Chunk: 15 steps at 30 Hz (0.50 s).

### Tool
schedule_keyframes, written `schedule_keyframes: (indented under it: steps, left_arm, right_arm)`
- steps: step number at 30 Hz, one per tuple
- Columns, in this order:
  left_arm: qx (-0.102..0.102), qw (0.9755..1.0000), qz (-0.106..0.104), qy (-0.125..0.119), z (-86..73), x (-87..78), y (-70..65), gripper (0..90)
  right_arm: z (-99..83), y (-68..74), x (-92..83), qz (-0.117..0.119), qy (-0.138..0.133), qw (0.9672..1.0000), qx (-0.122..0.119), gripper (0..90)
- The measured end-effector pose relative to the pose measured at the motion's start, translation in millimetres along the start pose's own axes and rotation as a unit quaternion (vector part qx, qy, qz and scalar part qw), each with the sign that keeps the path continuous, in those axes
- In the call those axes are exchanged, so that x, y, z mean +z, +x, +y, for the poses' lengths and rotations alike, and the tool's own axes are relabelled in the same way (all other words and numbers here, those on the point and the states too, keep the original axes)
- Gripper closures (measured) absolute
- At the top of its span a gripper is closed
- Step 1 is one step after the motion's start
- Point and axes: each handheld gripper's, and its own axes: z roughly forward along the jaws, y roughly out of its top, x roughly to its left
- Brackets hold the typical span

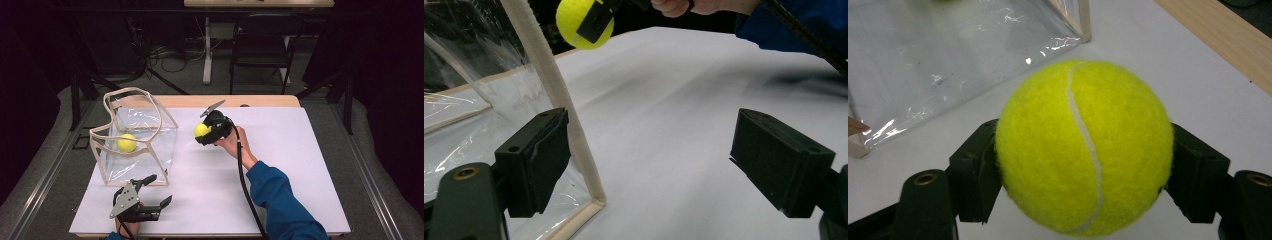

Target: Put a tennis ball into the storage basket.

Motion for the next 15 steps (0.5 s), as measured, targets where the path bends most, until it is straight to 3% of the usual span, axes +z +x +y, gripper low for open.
schedule_keyframes:
  steps: [15]
  left_arm:
    - [0.001,1.0000,0.001,0.001,0.1,-0.1,0.0,15.9]
  right_arm:
    - [6.6,6.7,-19.7,-0.003,-0.004,0.9998,-0.020,25.9]
